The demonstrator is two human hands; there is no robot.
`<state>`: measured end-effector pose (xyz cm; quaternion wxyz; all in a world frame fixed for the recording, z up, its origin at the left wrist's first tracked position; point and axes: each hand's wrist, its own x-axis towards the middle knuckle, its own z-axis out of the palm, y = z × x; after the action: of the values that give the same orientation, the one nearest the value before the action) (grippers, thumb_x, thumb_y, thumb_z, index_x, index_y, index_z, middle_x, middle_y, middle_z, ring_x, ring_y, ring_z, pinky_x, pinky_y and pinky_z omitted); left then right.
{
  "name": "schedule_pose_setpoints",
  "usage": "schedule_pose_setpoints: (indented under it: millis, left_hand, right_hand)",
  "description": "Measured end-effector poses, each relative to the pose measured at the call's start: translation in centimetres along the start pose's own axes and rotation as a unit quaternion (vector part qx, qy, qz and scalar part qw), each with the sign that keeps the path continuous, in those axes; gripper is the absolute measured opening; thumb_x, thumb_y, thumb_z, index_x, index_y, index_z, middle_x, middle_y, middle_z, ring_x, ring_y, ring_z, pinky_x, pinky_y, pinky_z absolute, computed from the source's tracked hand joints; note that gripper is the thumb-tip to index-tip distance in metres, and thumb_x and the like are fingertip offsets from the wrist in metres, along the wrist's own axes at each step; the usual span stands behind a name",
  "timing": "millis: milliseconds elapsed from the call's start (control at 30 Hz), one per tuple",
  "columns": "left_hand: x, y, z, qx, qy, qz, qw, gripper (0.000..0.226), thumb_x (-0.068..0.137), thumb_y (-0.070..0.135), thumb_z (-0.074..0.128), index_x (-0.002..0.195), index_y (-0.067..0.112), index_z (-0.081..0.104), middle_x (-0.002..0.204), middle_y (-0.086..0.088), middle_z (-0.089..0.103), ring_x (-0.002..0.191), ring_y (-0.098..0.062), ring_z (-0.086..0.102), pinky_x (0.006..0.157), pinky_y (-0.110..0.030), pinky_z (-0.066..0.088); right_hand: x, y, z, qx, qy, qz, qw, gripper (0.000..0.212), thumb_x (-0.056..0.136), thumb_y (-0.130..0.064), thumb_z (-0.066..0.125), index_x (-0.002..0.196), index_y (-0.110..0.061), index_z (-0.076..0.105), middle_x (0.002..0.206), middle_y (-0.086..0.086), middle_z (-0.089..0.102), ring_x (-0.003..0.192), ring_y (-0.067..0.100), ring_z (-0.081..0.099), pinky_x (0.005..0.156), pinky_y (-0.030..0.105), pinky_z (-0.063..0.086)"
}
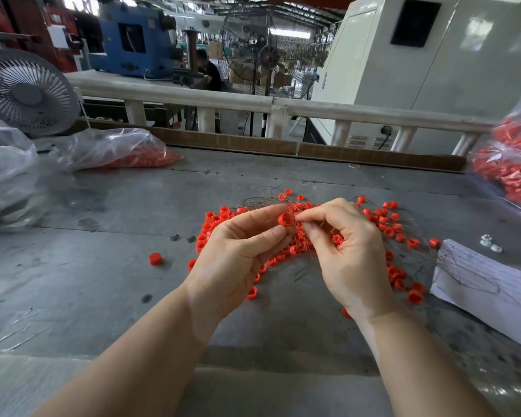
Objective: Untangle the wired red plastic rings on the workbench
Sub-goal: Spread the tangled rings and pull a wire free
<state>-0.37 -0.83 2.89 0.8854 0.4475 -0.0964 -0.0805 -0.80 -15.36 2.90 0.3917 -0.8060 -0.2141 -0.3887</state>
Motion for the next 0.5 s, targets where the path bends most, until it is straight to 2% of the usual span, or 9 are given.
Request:
schedule_pose_setpoints:
  millis: [500]
  left_hand:
    - [-0.23, 0.28, 0.15, -0.015, 0.001, -0.02, 1.0, 0.028, 0.065, -0.003, 0.058, 0.081, 0.01, 0.077, 0.079, -0.007, 0.074, 0.073, -0.012, 0.071, 0.064, -0.017, 0.055]
  right_hand:
    - [0.01, 0.03, -0.02, -0.01, -0.004, 0.007, 1.0, 0.012, 0.079, 0.002, 0.067, 0.081, -0.009, 0.07, 0.077, -0.002, 0.063, 0.078, 0.017, 0.058, 0.073, 0.024, 0.046]
